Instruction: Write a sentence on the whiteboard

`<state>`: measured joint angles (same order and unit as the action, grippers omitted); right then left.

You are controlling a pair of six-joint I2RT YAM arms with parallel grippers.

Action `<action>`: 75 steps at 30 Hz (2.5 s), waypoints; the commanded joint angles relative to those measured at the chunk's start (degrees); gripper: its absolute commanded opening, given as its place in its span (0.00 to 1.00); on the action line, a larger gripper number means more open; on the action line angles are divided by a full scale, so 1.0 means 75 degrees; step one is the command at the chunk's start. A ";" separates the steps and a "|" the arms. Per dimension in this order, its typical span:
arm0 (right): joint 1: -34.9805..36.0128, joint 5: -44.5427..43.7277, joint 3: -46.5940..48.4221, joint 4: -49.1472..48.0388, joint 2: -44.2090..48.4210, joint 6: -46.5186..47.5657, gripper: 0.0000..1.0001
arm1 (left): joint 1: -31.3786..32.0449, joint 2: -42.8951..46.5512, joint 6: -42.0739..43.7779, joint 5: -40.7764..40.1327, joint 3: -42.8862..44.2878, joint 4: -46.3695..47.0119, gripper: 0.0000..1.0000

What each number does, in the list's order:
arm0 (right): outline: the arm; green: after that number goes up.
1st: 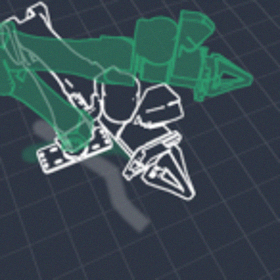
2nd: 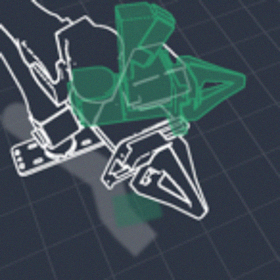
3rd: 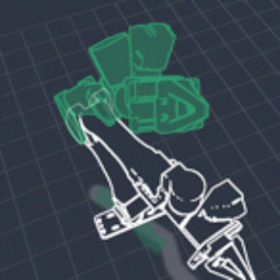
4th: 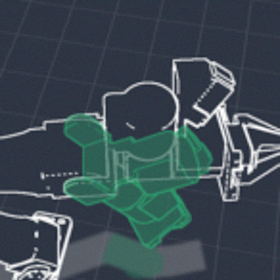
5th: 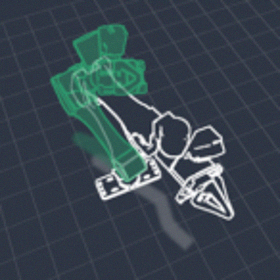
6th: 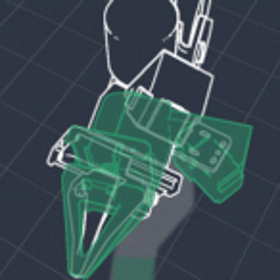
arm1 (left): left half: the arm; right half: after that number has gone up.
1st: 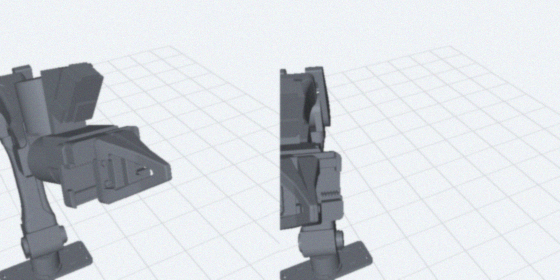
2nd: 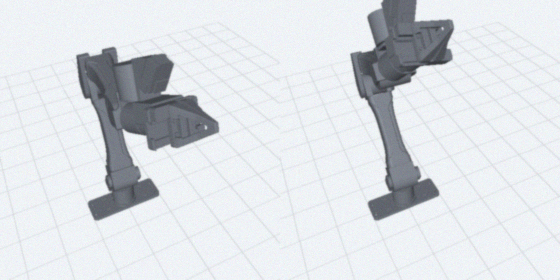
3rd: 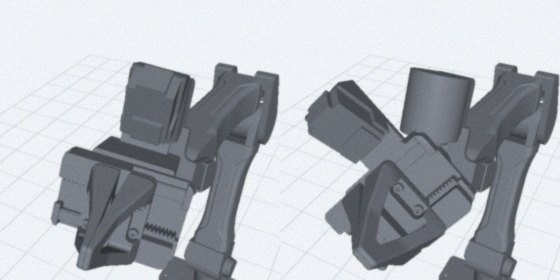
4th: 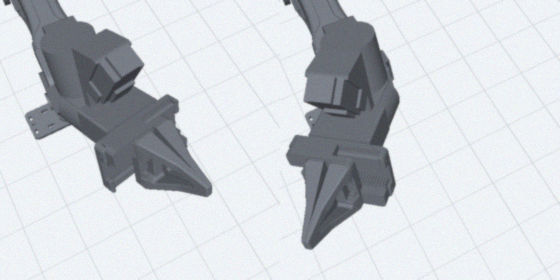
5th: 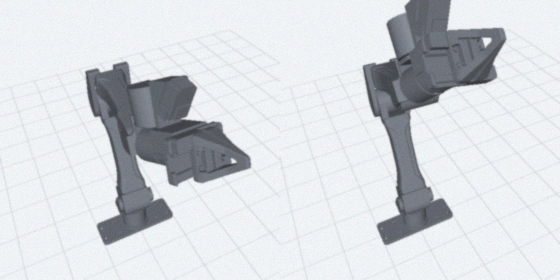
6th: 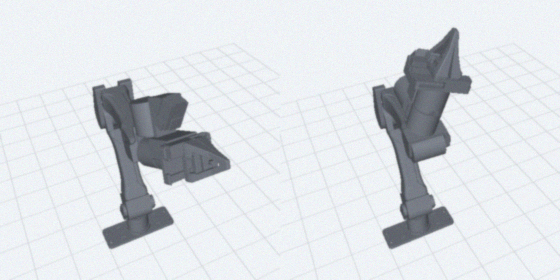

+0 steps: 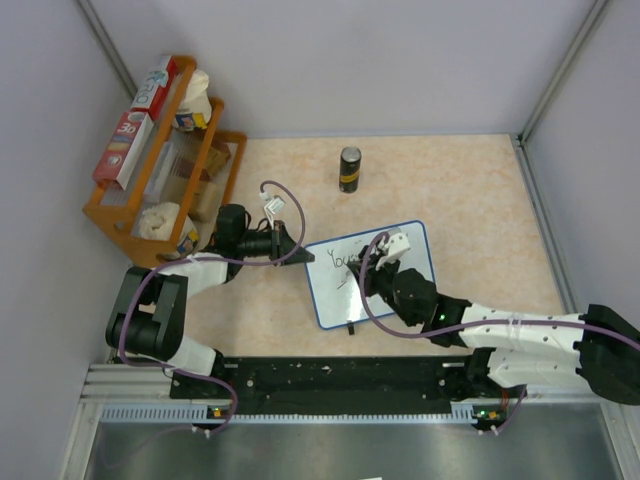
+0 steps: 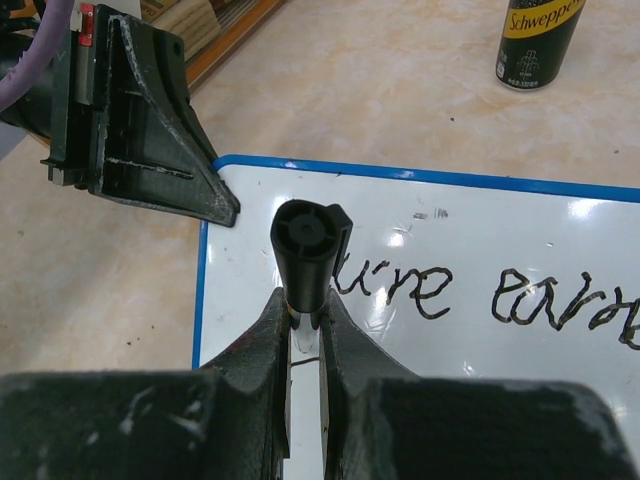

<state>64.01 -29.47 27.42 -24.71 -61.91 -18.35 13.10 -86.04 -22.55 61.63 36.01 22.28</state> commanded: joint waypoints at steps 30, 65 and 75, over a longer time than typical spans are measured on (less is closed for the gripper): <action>0.0067 0.0332 -0.0410 0.0623 0.0380 -0.0471 0.00 | 0.0151 -0.0282 0.0932 -0.0881 -0.0149 -0.0487 0.00; -0.0659 0.0156 0.0516 0.0541 0.0767 -0.0131 0.00 | 0.0151 -0.0294 0.0932 -0.0869 -0.0149 -0.0510 0.00; -0.0753 0.0262 0.0458 0.0681 0.0485 -0.0366 0.00 | 0.0151 -0.0294 0.0944 -0.0869 -0.0149 -0.0510 0.00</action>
<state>59.07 -28.29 28.45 -18.46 -58.13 -19.84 13.10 -86.04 -22.55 61.63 36.01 22.28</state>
